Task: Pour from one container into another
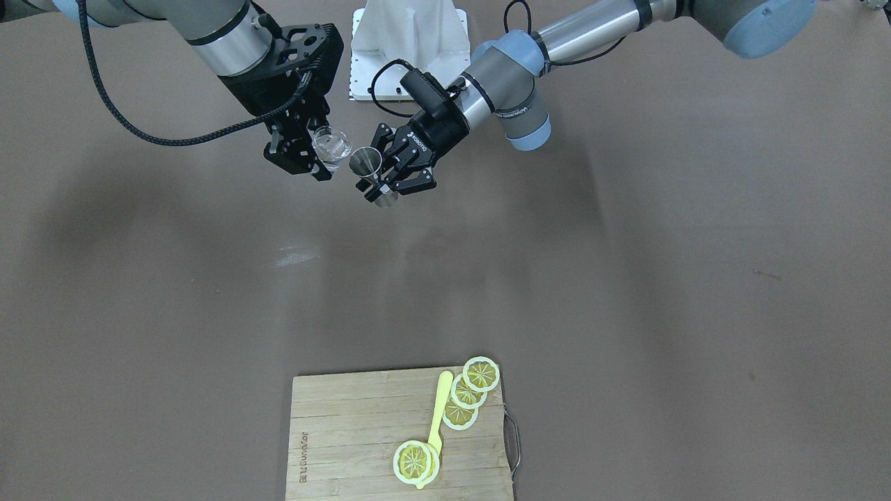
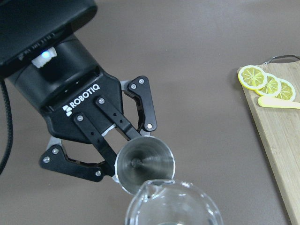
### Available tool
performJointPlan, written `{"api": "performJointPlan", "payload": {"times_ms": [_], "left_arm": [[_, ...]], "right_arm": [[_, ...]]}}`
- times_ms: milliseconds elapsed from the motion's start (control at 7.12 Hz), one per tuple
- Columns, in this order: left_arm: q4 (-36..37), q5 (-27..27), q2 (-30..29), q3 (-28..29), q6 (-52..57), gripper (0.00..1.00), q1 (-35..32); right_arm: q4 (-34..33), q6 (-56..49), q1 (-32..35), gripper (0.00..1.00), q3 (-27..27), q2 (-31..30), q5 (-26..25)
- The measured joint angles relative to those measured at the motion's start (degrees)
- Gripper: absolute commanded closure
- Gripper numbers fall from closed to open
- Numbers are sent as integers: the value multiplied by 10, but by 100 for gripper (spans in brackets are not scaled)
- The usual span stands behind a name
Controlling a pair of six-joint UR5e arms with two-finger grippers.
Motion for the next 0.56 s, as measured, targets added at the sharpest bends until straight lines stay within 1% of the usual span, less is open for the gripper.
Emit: {"api": "performJointPlan", "payload": {"times_ms": [562], "left_arm": [[0, 0, 0, 0, 0, 100, -1]], "right_arm": [[-24, -1, -1, 100, 2, 11, -7]]}}
